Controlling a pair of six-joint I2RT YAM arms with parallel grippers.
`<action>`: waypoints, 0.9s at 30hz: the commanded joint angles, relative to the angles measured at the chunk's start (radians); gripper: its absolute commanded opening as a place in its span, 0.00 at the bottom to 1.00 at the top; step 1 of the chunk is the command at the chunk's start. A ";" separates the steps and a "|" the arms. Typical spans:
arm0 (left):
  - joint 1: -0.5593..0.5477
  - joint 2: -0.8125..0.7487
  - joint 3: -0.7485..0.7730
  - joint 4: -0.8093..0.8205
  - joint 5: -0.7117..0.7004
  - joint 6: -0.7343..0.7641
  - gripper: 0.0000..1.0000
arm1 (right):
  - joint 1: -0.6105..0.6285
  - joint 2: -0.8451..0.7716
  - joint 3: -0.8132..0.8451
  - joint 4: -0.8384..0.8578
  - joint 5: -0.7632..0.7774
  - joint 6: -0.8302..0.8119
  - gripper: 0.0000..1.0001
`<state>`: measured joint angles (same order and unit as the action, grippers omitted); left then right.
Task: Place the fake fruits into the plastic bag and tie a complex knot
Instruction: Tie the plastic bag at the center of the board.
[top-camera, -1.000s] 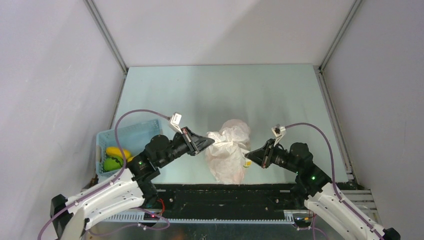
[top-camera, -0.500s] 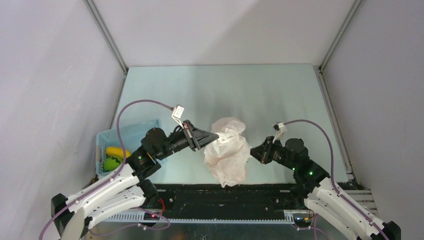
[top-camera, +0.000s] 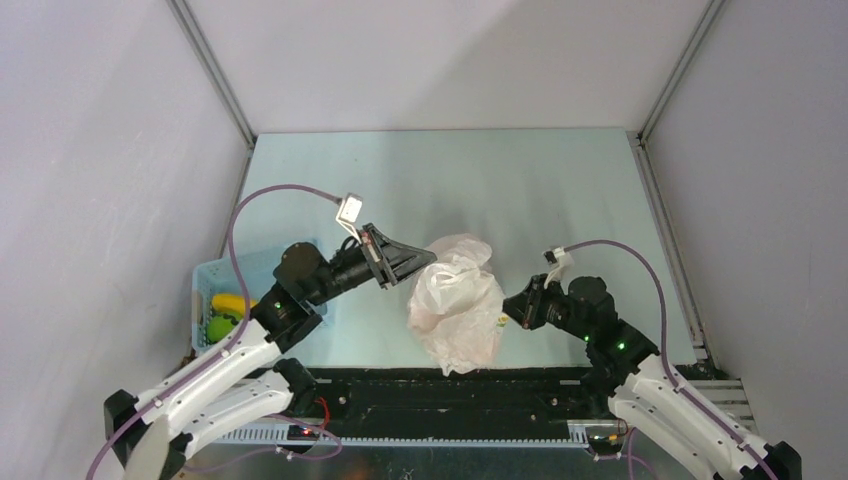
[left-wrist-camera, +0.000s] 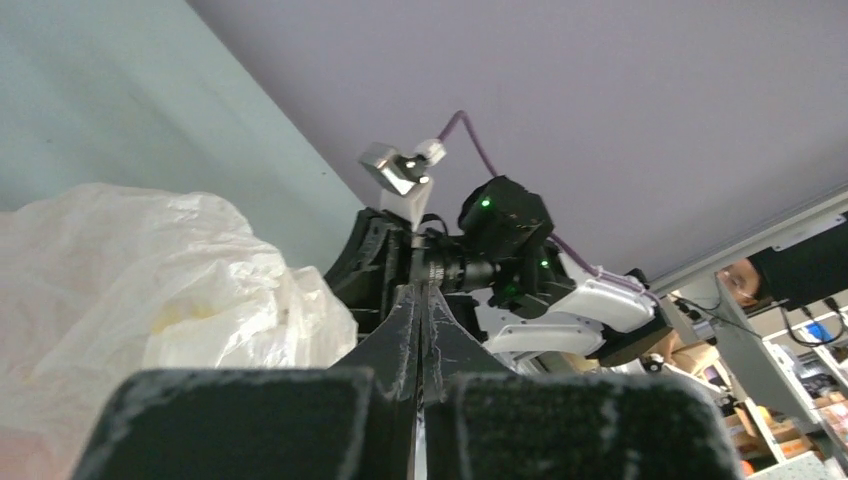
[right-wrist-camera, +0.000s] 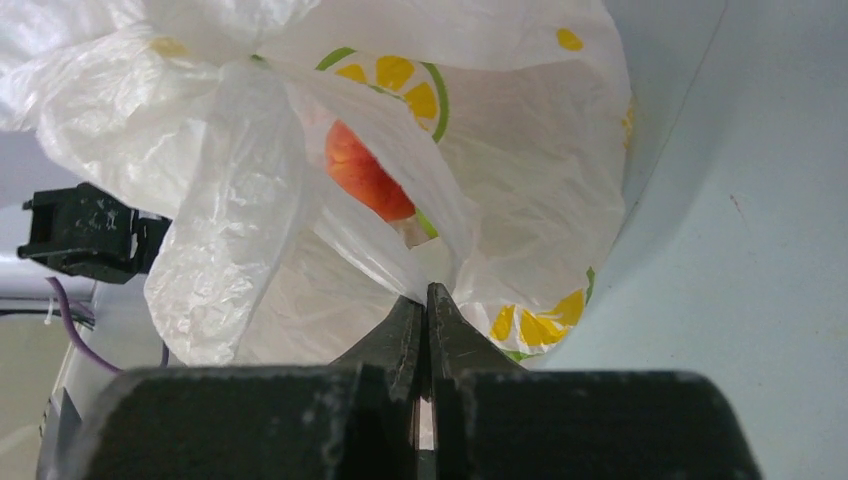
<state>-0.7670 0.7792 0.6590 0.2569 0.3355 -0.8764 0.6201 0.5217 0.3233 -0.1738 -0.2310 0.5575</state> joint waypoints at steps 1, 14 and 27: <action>0.035 -0.002 0.055 -0.071 0.056 0.071 0.00 | 0.005 -0.030 0.034 0.048 -0.071 -0.047 0.08; 0.181 0.099 0.271 -0.473 0.169 0.399 0.79 | -0.067 -0.150 0.158 -0.283 -0.037 -0.118 0.76; 0.190 0.234 0.413 -0.647 0.149 0.752 0.99 | -0.057 0.068 0.425 -0.183 0.136 0.239 1.00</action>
<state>-0.5812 1.0210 1.0466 -0.3527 0.5041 -0.2447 0.5056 0.5087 0.6624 -0.4137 -0.2050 0.6300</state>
